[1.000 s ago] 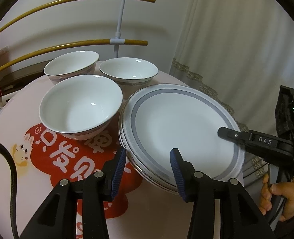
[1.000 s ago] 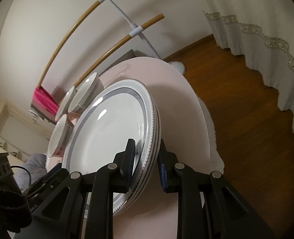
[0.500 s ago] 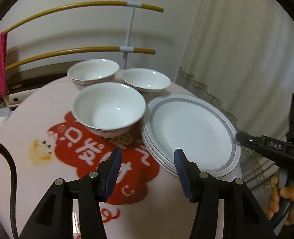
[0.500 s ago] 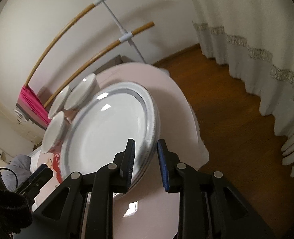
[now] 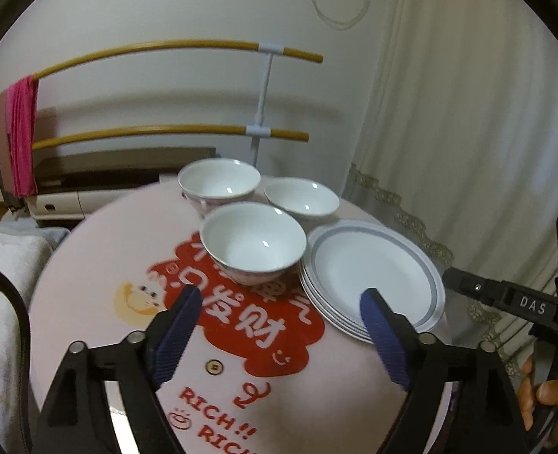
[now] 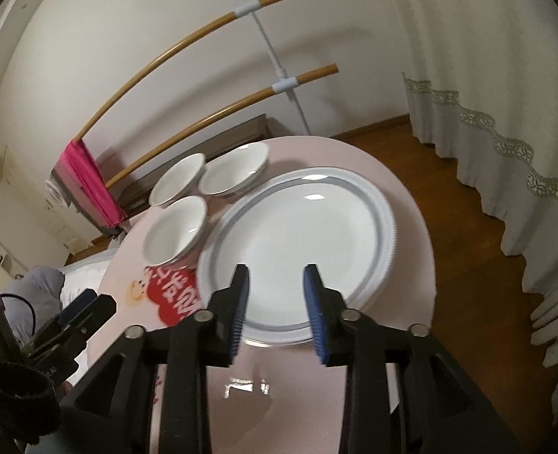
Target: Organize plates and bowls
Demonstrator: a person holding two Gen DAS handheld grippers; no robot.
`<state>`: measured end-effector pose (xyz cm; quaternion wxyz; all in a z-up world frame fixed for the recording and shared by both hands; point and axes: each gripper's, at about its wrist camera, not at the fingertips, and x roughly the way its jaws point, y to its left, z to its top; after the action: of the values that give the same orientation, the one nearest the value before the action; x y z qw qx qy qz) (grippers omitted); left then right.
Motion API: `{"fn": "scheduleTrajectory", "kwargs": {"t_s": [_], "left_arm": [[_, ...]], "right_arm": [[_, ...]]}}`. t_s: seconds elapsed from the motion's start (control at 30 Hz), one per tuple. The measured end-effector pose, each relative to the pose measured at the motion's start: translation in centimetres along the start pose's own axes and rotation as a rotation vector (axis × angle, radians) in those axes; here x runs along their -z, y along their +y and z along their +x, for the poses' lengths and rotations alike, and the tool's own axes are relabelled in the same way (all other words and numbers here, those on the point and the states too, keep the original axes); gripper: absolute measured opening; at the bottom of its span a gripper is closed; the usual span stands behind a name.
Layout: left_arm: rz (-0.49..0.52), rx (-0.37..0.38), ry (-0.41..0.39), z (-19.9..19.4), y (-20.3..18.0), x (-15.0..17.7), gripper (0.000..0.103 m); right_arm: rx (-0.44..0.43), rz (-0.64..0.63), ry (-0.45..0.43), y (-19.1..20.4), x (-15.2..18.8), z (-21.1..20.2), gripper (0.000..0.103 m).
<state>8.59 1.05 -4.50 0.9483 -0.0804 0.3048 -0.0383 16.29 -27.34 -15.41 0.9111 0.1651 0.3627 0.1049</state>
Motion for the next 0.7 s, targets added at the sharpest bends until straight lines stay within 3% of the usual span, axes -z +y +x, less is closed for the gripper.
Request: {"fn": "scheduleTrajectory", "kwargs": {"t_s": [0.13,0.17,0.2,0.27,0.47,0.7], "left_arm": [[0.019,-0.013,-0.03,-2.1,0.4,0.0,0.098],[0.022,-0.018,-0.036,-2.5,0.6,0.0,0.1],[0.021,-0.022,-0.041,-2.8,0.9,0.0,0.101],[0.009,-0.029,-0.044,-3.2,1.7,-0.2,0.101],[-0.024,-0.051,-0.033,-2.8,4.2,-1.9,0.101],[-0.017,-0.061,0.049,1.6,6.1,-4.2,0.101]], "right_arm": [[-0.015,-0.023,-0.012,1.9,0.0,-0.6,0.037],[-0.019,-0.026,-0.015,2.2,0.1,-0.7,0.045],[-0.02,-0.03,-0.019,2.6,0.0,-0.6,0.062],[-0.022,-0.053,-0.033,3.5,-0.3,-0.6,0.077],[-0.05,-0.103,-0.018,6.1,-1.5,0.5,0.077],[-0.051,-0.135,0.049,7.9,-3.4,4.5,0.077]]}}
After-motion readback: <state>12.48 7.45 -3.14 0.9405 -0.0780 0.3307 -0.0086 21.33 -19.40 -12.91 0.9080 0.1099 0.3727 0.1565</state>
